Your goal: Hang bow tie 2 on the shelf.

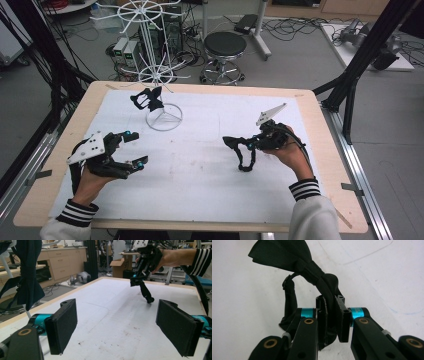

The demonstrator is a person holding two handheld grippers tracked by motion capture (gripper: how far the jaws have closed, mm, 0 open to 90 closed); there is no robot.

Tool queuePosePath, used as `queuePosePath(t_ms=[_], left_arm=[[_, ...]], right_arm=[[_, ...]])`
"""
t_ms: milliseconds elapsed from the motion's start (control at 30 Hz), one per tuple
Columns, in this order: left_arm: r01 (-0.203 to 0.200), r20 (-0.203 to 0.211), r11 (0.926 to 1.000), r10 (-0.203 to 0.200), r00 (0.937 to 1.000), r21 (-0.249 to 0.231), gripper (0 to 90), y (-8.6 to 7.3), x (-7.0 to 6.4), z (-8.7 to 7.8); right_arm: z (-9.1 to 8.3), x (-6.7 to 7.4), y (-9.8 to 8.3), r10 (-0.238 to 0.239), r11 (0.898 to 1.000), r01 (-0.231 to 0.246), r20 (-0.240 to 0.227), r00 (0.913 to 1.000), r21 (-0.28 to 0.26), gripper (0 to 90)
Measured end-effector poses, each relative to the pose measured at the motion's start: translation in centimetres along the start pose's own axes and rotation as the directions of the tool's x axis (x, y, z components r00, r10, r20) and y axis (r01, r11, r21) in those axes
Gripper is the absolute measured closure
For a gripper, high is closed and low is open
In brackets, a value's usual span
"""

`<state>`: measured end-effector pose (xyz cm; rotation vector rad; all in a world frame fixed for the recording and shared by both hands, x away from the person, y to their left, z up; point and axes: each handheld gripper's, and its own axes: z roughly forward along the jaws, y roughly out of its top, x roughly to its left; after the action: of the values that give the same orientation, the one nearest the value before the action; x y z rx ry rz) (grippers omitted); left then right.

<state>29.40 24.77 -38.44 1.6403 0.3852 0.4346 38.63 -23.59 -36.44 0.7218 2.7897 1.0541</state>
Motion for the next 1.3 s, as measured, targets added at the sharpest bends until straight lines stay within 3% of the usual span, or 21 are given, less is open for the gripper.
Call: queuePosePath(t_ms=[333, 667, 867, 1300], left_arm=[[-0.011, 0.017, 0.9999, 0.011, 0.9998, 0.012, 17.9, 1.1, -0.2, 0.9], [-0.021, 0.031, 0.9994, 0.02, 0.9993, 0.027, 17.8, 2.6, -0.1, 1.9], [-0.029, 0.043, 0.9992, 0.028, 0.9987, 0.028, 17.9, 3.5, 0.0, 2.3], [-0.052, 0.118, 0.9974, 0.045, 0.9919, 0.051, 17.9, 5.9, -0.4, 4.5]], right_arm=[[-1.2, 0.9, 0.4, 0.057, 0.994, -0.055, 0.017, 0.9983, -0.091, 82.5], [-1.8, 2.4, 1.4, 0.06, 0.978, -0.06, -0.006, 0.9982, -0.198, 82.4], [-1.7, 3.6, 2.2, 0.045, 0.975, -0.049, -0.024, 0.9987, -0.216, 82.3], [-0.3, 5.0, 3.8, 0.013, 0.97, -0.027, -0.056, 0.9983, -0.241, 82.0]])
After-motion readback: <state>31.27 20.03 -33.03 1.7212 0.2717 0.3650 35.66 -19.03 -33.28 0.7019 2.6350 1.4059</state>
